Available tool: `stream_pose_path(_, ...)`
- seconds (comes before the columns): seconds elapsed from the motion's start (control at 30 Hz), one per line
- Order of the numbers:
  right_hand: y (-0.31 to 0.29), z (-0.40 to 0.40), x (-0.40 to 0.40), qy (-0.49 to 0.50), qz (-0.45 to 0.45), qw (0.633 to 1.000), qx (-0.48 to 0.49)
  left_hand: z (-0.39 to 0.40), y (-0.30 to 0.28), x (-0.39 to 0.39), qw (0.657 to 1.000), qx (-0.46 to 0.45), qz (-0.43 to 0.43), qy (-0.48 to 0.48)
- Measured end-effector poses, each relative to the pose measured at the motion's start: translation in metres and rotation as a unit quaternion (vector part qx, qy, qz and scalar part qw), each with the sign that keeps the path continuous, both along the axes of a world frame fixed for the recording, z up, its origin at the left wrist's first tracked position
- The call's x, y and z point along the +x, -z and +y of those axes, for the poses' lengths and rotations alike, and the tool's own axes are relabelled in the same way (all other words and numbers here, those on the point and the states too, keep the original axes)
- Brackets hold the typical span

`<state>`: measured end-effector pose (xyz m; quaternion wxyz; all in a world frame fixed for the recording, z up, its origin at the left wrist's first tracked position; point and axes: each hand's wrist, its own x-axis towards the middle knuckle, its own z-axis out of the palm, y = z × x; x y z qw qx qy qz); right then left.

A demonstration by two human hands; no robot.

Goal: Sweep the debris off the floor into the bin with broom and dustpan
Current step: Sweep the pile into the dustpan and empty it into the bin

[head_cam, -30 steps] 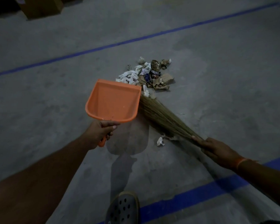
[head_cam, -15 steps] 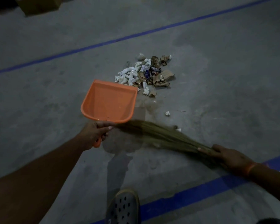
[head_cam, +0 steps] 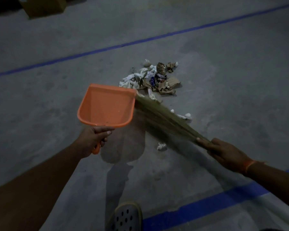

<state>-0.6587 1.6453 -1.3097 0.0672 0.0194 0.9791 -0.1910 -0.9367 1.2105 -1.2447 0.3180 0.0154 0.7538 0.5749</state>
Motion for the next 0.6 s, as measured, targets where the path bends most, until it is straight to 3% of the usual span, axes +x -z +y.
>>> stream_pose_path(0.23, 0.035, -0.017, 0.066, -0.076, -0.100, 0.991, -0.037, -0.006, 0.002, -0.006, 1.000, 0.021, -0.007, -0.017)
stream_pose_path(0.6, 0.020, -0.006, 0.007, -0.033, -0.037, 0.998, 0.044, 0.017, 0.002, -0.004, 0.999, 0.028, -0.021, 0.000)
